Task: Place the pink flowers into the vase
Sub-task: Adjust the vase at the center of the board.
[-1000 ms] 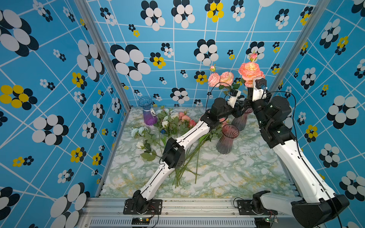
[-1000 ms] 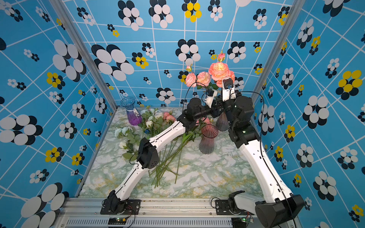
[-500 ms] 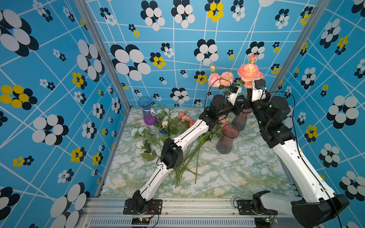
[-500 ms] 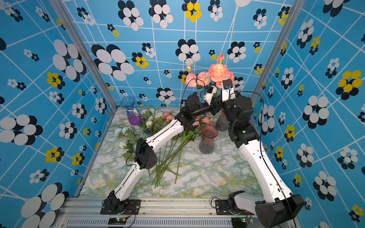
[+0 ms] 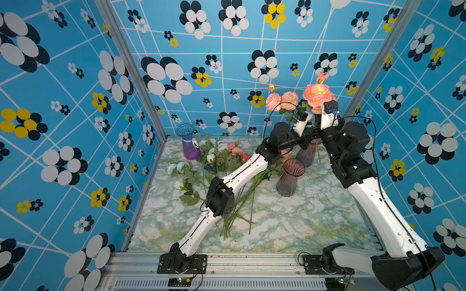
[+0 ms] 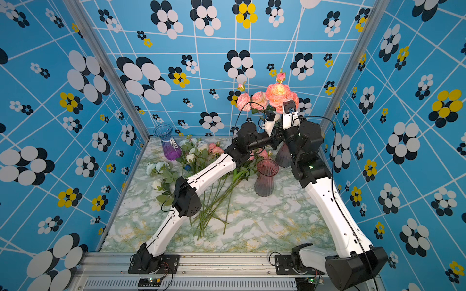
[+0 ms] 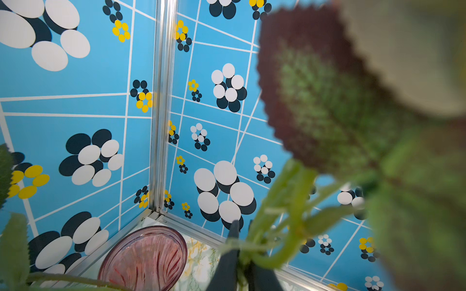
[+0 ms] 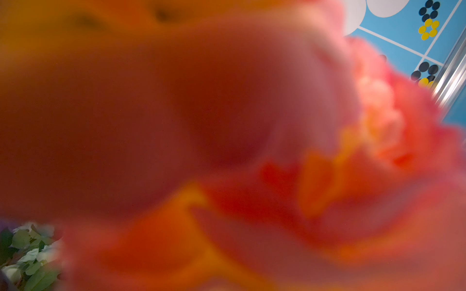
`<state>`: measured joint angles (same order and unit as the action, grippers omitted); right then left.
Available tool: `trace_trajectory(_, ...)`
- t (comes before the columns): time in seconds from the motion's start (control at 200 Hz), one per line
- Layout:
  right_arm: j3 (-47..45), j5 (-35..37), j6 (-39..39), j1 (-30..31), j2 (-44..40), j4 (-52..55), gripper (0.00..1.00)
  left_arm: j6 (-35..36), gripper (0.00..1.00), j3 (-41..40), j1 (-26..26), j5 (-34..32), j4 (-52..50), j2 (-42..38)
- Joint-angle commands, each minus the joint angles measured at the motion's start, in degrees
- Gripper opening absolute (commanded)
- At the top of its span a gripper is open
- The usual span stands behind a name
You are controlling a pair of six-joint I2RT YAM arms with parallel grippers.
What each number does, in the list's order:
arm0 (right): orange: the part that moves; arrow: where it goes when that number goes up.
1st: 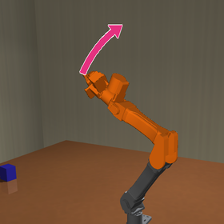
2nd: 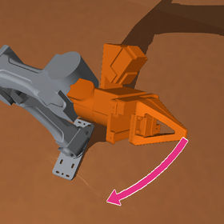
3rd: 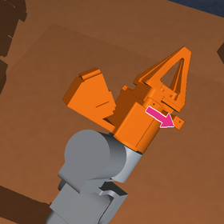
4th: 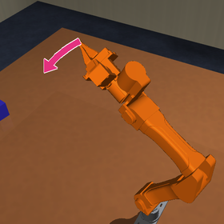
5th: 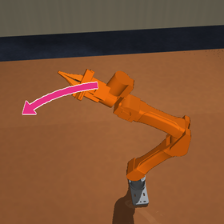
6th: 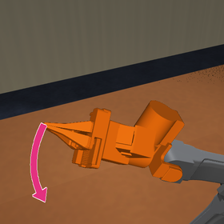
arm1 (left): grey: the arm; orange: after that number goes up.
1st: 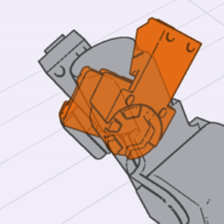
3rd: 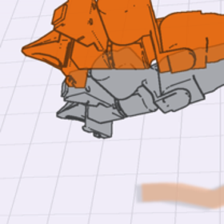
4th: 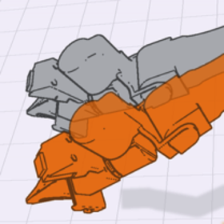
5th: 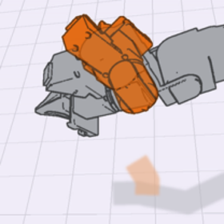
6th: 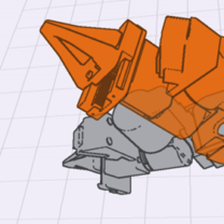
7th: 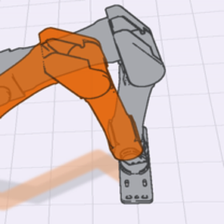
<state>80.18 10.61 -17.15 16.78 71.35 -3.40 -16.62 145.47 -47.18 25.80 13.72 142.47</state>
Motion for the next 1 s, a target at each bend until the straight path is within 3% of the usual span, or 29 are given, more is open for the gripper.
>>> trace_trajectory(0.0,1.2,1.0,1.1,0.0,-1.6,4.0,0.23,-0.8,0.0,1.8,1.1,-3.7,3.3,-2.5)
trace_trajectory(0.33,1.7,3.5,2.4,0.0,-4.2,6.3,0.54,1.5,0.0,1.3,1.1,-4.9,3.1,-3.1)
trace_trajectory(0.6,-1.9,8.6,9.7,0.0,-11.2,11.6,0.85,3.4,0.0,-0.5,1.0,-7.7,6.1,-3.9)
trace_trajectory(0.815,-10.1,11.3,18.8,0.0,-15.2,17.1,0.99,5.2,0.0,-0.8,0.9,-8.7,7.2,-4.9)
trace_trajectory(0.994,-20.7,12.9,27.0,0.2,-17.1,17.5,0.99,6.4,0.0,-2.1,1.1,-10.2,9.7,-5.3)
